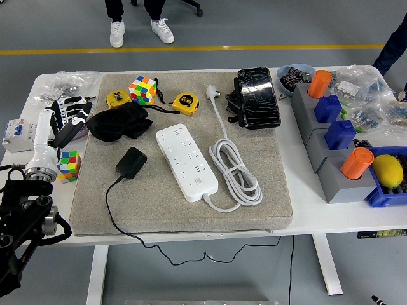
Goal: Put the plug near the board,insert it into the board,press the button,pull the plug out
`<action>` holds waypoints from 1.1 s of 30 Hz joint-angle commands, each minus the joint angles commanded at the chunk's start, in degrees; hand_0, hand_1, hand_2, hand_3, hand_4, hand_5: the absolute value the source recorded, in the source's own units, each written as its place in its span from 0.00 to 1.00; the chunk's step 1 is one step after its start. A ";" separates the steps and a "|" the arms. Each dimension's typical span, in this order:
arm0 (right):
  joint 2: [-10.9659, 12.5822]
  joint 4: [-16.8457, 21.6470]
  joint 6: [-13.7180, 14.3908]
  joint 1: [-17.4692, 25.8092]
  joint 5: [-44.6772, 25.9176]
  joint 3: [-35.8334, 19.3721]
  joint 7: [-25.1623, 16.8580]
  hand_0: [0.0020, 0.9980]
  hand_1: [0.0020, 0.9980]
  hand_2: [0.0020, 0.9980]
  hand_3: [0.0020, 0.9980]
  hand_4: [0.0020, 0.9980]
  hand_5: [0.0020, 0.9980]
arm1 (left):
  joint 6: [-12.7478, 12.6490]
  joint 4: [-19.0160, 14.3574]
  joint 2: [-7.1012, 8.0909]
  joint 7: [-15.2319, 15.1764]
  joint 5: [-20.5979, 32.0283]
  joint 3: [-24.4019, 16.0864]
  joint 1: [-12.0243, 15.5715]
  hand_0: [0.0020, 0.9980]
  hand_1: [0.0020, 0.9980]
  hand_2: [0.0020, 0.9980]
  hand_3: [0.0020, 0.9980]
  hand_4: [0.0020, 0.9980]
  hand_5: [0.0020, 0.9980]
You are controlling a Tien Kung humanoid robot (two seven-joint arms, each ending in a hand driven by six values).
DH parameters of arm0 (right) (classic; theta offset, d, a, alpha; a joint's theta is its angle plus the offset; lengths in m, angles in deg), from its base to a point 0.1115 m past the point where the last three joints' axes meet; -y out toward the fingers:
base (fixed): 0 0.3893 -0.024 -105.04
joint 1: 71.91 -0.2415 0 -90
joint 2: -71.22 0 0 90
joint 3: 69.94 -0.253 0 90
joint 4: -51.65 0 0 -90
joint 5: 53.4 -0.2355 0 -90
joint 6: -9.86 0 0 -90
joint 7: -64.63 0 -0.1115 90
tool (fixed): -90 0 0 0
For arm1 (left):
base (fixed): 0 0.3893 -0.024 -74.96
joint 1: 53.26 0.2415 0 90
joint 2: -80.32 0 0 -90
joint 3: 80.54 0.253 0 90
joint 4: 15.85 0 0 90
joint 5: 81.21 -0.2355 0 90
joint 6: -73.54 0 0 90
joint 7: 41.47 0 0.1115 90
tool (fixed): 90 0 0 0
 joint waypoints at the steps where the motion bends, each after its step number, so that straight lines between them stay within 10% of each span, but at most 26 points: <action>1: 0.03 0.01 -0.04 -0.02 0.03 0.01 0.11 0.57 0.64 0.60 0.54 0.92 0.47 | 0.02 -0.06 0.01 0.03 -0.02 -0.02 0.01 0.60 0.65 0.63 0.67 0.88 0.55; 33: 0.58 -0.01 -0.15 -0.75 -0.55 2.07 0.36 0.57 0.64 0.60 0.54 0.92 0.47 | 0.03 -1.55 0.83 0.28 -0.16 0.42 0.19 0.60 0.65 0.63 0.67 0.88 0.55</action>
